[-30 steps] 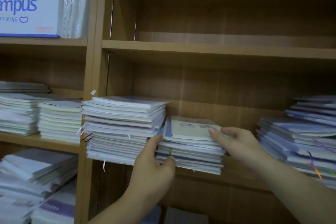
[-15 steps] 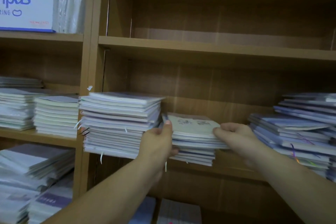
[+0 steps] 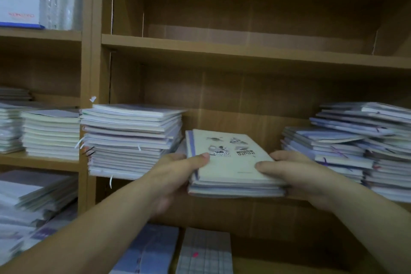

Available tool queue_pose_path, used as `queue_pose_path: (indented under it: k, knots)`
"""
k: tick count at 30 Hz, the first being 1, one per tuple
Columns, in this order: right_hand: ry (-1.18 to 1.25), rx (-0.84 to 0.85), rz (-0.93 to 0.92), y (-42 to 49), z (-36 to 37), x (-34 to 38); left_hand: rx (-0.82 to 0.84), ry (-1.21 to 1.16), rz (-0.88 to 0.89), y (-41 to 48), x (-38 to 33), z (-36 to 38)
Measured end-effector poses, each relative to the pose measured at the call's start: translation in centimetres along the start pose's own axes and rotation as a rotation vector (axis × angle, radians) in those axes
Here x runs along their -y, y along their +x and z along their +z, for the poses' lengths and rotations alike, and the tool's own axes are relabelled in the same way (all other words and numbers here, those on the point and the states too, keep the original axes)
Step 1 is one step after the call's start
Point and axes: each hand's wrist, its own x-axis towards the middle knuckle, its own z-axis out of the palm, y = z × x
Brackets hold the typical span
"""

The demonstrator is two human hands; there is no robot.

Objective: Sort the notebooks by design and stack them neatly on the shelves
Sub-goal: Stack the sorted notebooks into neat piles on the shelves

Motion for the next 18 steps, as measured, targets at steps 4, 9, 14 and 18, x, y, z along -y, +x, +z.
queue_pose_path:
  k: [4,9,14,18]
  knots:
    - [0.059,-0.018,-0.063,-0.7,0.5,-0.5,0.029,0.006,0.008,-0.2,1.0,-0.3]
    - [-0.066,0.09,-0.143,-3.3,1.9,-4.4,0.087,0.247,0.082,-2.9,6.3,-0.3]
    - [-0.202,0.015,-0.144,-6.5,5.3,-11.8,0.105,0.559,0.136,-4.3,13.8,-1.4]
    - [-0.145,0.015,-0.105,-7.7,8.0,-18.6,0.093,0.79,0.135,-4.7,19.3,-0.1]
